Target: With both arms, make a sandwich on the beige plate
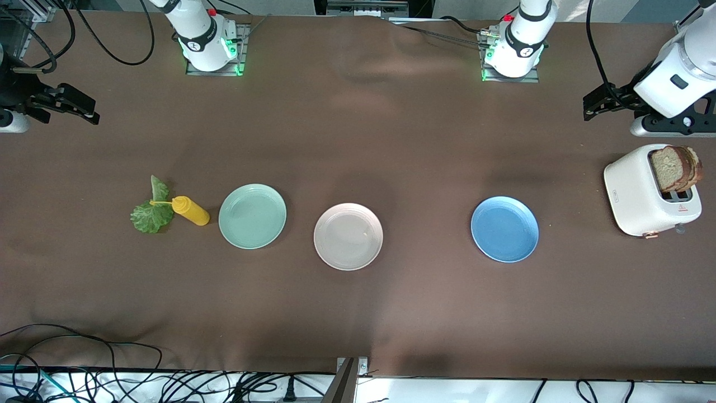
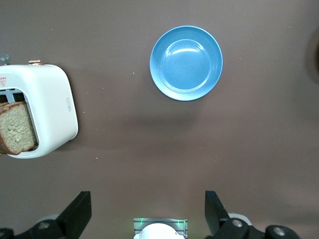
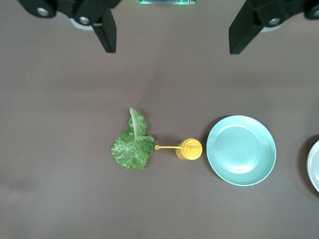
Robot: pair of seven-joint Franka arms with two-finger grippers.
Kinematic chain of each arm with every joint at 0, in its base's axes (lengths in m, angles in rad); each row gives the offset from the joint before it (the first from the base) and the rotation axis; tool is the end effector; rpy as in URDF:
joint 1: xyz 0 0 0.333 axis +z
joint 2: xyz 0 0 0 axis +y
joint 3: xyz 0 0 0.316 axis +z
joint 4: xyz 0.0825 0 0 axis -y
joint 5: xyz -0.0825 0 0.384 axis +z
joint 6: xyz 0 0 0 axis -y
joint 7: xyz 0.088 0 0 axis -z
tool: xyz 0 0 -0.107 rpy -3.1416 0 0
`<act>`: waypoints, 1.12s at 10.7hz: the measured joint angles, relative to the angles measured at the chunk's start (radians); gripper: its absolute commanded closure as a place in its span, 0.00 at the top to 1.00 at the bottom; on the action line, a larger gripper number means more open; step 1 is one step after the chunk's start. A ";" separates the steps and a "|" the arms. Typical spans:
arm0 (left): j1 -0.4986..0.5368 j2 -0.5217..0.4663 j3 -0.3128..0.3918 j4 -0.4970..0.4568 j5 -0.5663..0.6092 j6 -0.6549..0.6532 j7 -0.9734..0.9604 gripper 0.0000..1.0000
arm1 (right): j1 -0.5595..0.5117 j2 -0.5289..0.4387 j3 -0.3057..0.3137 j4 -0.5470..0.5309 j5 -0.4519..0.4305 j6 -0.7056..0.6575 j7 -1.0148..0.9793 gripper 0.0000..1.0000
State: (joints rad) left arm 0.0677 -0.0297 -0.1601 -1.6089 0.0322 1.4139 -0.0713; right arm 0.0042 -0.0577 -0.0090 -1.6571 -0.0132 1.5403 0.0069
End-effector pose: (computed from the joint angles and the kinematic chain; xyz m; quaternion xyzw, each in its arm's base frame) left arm 0.5250 -0.0461 0.6104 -0.9964 0.0091 0.0809 0.0251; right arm 0.5319 -0.0041 0.6127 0.9995 -0.0058 -0.0295 0.0064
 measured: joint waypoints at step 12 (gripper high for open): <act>-0.001 0.001 -0.004 -0.039 -0.016 0.055 0.000 1.00 | 0.000 0.000 0.000 0.001 0.000 -0.001 0.000 1.00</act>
State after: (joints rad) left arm 0.0664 -0.0287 -0.1636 -1.6476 0.0161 1.4694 -0.0713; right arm 0.0041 -0.0577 -0.0090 -1.6562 -0.0132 1.5390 0.0070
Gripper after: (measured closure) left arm 0.000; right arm 0.000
